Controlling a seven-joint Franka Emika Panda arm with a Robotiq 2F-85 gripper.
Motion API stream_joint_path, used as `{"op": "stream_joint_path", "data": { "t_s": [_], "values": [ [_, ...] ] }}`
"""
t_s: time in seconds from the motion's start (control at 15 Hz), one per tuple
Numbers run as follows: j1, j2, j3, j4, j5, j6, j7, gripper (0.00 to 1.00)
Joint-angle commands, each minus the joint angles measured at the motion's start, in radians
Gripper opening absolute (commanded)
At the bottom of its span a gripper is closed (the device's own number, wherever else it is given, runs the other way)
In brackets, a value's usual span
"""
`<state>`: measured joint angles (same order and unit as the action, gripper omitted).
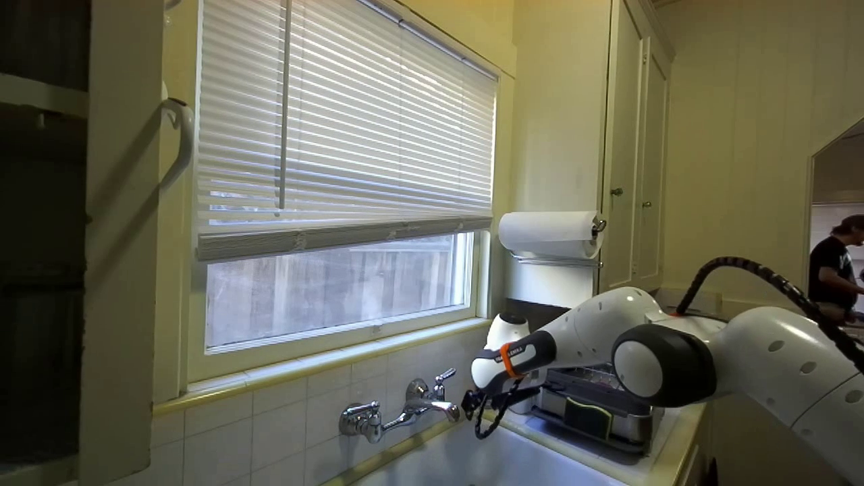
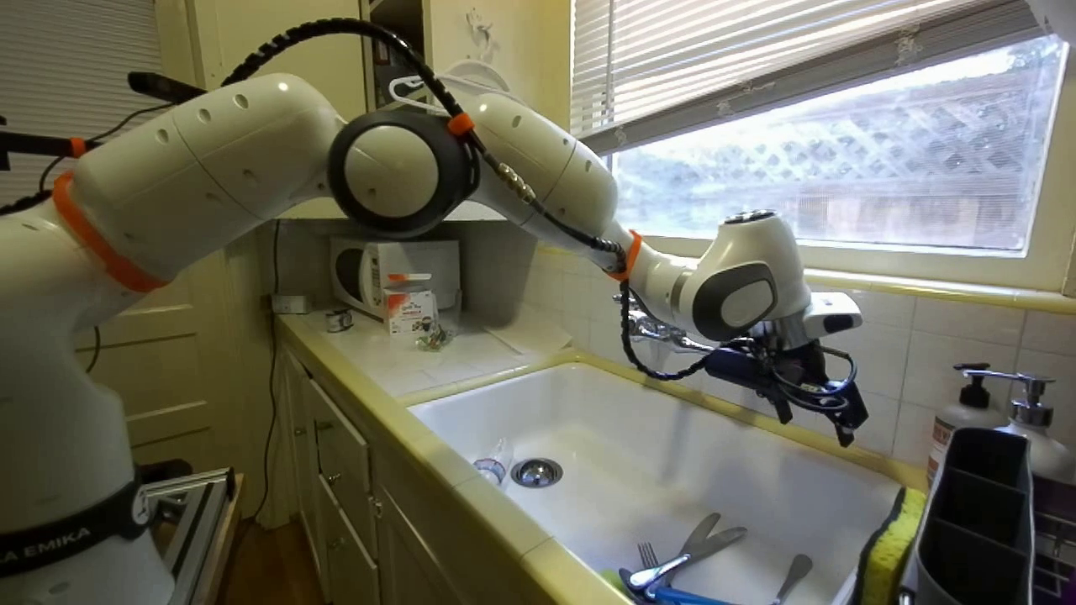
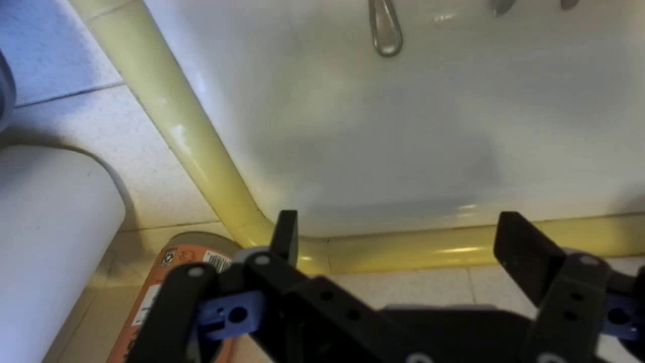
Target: Put the silver butter knife from the dishrack in the sink.
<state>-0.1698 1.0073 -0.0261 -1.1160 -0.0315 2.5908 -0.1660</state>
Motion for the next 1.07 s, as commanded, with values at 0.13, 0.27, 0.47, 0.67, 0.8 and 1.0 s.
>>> {"op": "stream_joint_path", "data": {
  "t_s": [0.13,0.27,0.47,0.67,0.8,1.0],
  "values": [
    [0.178,-0.175,-0.217,-0.325,-0.019,0.239,0.406,1.0],
    [0.266,-0.214,-0.319,-0.414,-0.019,0.311,0.55,1.0],
    [0.396,-0.272,-0.461,-0.556,-0.023,0.394,0.671,1.0],
    [0.452,-0.361,-0.482,-0.702,-0.053,0.424,0.59,1.0],
    [0.438,-0.442,-0.424,-0.8,-0.076,0.441,0.496,1.0],
    [0.455,-0.554,-0.396,-0.949,-0.121,0.4,0.419,1.0]
  ]
}}
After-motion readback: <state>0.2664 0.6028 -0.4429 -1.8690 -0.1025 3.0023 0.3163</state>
